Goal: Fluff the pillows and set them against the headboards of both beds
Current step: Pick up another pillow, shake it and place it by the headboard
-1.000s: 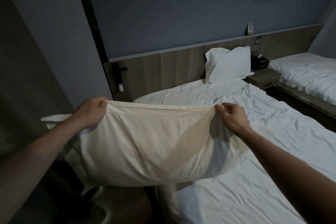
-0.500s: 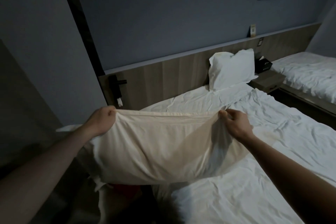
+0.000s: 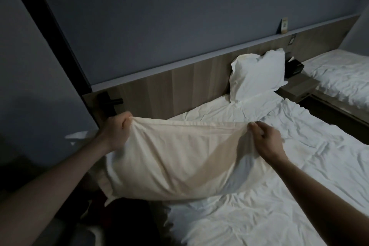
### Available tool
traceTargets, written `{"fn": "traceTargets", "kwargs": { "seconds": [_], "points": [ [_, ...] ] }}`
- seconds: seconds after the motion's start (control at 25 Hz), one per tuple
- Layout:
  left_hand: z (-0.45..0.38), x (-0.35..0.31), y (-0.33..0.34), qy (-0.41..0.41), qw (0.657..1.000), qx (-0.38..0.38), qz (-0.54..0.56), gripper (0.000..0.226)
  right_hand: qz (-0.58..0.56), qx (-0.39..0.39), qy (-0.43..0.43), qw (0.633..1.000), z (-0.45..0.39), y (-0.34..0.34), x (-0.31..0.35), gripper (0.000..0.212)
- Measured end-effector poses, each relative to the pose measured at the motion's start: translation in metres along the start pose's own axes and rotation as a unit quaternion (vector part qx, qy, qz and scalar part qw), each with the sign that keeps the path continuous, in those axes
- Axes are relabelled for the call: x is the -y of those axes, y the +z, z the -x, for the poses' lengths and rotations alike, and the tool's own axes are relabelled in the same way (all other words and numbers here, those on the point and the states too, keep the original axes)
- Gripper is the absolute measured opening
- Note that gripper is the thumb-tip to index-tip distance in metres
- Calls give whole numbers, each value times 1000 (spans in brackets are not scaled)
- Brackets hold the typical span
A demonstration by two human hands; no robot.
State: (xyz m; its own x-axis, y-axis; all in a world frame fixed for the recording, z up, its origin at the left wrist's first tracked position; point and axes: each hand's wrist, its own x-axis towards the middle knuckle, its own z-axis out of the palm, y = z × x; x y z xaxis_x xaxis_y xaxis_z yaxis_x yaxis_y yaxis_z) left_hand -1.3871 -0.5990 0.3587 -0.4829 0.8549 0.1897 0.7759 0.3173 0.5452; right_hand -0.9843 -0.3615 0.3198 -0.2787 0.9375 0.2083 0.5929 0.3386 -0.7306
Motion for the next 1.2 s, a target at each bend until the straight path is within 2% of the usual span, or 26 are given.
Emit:
{"fn": "traceTargets", "kwargs": {
  "seconds": [0.08,0.16,0.24,0.32,0.4,0.44,0.48,0.52,0.56,0.6,0.72,0.8,1.0,1.12,1.2],
  "points": [
    [-10,8,5,10,997,47,53,36,-14,-26,-23,999,2,-1,-3,33],
    [-10,34,26,-9,984,169,50,42,2,-17,-28,999,19,11,-24,28],
    [2,66,65,-32,943,329,-40,33,42,35,6,998,48,39,-65,27],
    [17,95,111,-31,886,447,-119,25,98,119,62,986,80,72,-108,25],
    [19,125,156,-35,832,533,-150,19,159,235,140,949,104,107,-145,25],
    [13,136,176,-36,799,575,-171,15,192,305,178,916,114,123,-156,23],
    [3,142,192,-36,767,613,-185,22,215,366,201,883,119,136,-163,21],
    [-14,149,209,-32,751,634,-179,32,226,402,219,860,120,147,-165,23],
    [-33,149,221,-36,752,638,-163,37,223,412,234,852,113,156,-164,28],
    [-55,152,234,-44,768,621,-150,34,212,398,240,860,97,167,-159,27],
    [-122,169,262,-56,850,507,-128,14,174,312,215,909,36,199,-133,7],
    [-155,190,281,-93,876,460,-113,6,164,276,214,923,-6,227,-131,32],
    [-183,248,327,-142,838,504,-151,75,222,310,218,898,-69,282,-163,72],
    [-186,273,352,-160,834,511,-134,98,266,318,229,881,-86,300,-196,89],
    [-185,283,365,-181,822,528,-114,119,311,337,245,854,-92,305,-221,107]
  ]
}}
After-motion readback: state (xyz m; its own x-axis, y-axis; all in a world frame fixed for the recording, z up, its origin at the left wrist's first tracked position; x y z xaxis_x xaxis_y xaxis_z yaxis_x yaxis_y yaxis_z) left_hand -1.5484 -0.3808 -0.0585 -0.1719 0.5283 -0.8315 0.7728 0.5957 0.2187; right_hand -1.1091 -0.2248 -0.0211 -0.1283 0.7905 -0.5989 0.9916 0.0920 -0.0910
